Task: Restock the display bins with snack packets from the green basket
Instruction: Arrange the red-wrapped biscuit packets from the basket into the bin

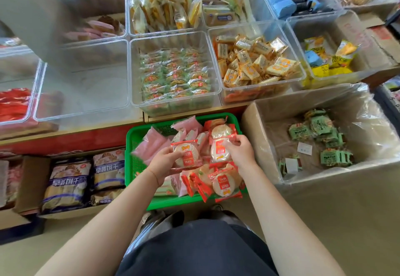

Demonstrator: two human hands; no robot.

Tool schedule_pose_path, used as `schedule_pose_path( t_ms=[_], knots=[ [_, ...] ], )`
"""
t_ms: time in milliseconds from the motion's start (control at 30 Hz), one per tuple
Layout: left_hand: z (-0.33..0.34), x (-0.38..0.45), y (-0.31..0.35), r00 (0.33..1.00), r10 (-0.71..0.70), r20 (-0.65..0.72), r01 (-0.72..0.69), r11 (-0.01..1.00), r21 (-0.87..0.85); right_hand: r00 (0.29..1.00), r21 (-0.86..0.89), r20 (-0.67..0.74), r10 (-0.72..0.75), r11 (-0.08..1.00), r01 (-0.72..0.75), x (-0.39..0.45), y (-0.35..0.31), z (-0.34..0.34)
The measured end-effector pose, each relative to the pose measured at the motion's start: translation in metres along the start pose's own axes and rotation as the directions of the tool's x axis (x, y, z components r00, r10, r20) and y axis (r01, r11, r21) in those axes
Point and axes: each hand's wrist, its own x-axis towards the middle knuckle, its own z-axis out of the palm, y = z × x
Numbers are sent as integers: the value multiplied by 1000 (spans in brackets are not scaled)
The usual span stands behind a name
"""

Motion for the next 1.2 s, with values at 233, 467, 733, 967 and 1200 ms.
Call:
schedule_pose_path(
  t_ms=[233,467,733,967,1200],
  knots=[
    [-50,-5,11,996,37,81,-23,986,-163,958,291,283,38,949,-124,-33,-34,49],
    [-181,-9,17,988,154,21,-144,956,-256,888,397,452,-87,911,-113,-84,-53,179],
    [-468,-23,20,969,242,-49,-247,945,-213,919,500,395,-17,843,-200,-162,-104,443],
    [-606,-23,47,960,278,-39,-279,925,-259,902,537,431,29,795,-283,-204,-145,572],
    [-671,17,96,785,550,-286,-491,833,255,922,411,383,51,885,-219,-186,-179,632]
  ],
)
